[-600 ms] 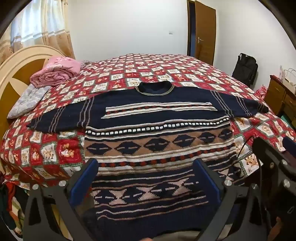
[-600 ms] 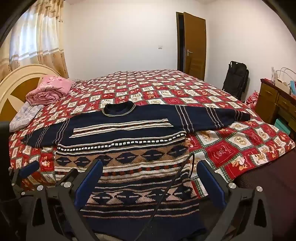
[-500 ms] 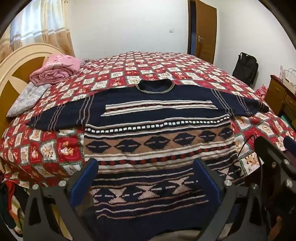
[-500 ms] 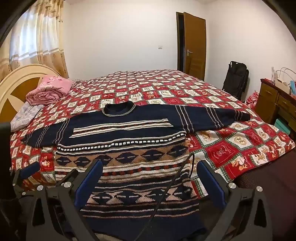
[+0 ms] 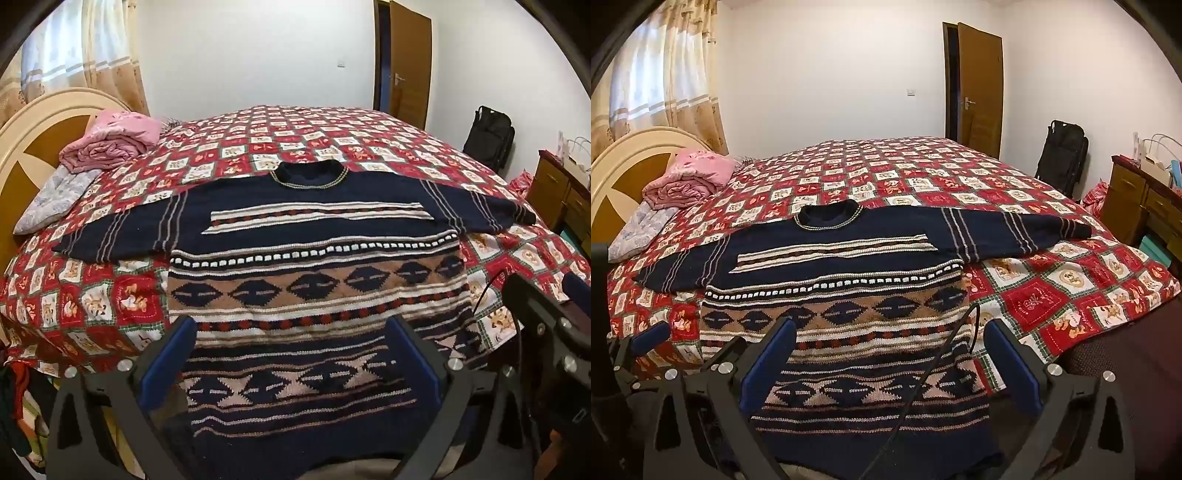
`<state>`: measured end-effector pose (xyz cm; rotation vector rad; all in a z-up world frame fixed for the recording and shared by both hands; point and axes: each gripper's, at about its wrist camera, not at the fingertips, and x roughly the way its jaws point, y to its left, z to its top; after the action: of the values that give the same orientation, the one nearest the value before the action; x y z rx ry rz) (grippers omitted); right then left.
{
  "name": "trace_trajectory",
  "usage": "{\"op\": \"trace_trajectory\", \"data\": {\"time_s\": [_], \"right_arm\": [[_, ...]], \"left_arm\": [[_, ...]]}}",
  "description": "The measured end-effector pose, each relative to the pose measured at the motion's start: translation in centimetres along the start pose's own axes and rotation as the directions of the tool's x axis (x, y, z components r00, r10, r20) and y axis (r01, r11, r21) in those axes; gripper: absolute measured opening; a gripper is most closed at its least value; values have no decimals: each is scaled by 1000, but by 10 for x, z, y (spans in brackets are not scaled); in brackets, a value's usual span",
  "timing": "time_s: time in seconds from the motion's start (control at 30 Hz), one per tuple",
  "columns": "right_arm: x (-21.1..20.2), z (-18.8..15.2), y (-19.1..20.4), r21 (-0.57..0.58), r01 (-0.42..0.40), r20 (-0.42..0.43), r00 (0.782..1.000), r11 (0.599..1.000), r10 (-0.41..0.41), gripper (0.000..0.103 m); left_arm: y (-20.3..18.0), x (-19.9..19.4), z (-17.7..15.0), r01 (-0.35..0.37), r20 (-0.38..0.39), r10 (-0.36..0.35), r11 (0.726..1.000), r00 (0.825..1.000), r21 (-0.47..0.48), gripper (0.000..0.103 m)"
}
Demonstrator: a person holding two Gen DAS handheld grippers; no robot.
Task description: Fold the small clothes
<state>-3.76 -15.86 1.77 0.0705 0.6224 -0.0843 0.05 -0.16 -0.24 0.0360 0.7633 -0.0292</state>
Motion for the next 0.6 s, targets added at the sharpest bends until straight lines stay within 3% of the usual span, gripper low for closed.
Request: {"op": "trace_trajectory", "data": {"time_s": [0.6], "right_arm": [[5, -3, 0, 4, -10, -20, 1000, 1000, 11, 102]], "left_arm": [[2, 0, -1, 3, -1, -3, 1000, 1000, 1, 103]]}}
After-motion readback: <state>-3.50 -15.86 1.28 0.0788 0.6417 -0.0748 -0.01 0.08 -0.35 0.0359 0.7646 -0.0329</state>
